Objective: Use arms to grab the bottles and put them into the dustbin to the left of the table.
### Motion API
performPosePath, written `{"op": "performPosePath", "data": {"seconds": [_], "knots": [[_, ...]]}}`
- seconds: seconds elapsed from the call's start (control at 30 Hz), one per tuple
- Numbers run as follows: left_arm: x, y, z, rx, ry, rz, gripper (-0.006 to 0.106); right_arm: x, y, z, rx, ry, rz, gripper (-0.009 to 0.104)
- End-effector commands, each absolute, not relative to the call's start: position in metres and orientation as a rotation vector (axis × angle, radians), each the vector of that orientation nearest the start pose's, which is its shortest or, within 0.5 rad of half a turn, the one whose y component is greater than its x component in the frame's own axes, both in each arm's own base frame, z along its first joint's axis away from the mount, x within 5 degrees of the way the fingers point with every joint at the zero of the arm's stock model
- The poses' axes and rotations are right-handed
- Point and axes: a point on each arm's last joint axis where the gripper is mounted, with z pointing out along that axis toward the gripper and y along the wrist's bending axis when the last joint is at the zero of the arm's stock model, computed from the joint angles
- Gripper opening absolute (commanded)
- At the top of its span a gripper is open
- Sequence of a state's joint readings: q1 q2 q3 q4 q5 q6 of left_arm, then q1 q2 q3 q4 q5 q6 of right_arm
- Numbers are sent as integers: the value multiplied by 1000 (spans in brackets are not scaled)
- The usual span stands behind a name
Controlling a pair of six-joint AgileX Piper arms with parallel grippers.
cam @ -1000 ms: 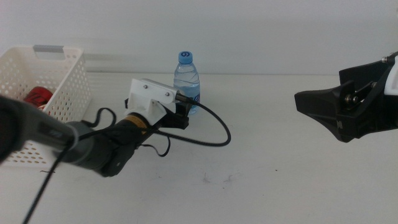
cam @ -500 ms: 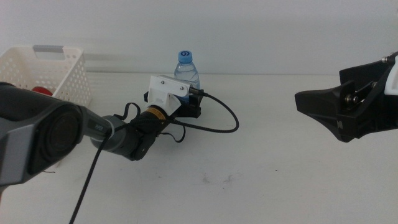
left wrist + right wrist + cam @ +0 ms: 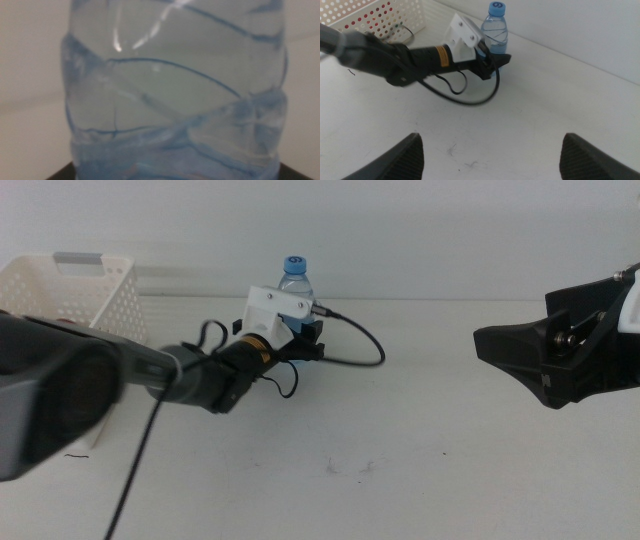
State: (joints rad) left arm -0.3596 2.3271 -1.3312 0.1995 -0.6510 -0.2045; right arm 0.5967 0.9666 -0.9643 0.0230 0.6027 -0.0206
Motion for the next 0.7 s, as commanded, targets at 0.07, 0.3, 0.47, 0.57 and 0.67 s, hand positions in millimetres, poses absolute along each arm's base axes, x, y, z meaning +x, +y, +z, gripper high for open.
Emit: {"op": "performPosePath", "data": {"seconds": [0.07,0.3,0.47,0.57,0.67], "knots": [[417,-169,156,260,1977,-476,0,162,112,375,-638,2007,364,75],[349,-142,259,297,2099,-222,-2,162,112,375,-638,2007,364,75],[318,-126,313,265,2057,-173,-2,162,112,375,-638,2007,364,75],[306,-122,330,288,2022,-188,-2,162,112,375,-638,2007,364,75],[300,-120,338,290,2007,-184,-2,162,112,375,-638,2007,364,75]]}}
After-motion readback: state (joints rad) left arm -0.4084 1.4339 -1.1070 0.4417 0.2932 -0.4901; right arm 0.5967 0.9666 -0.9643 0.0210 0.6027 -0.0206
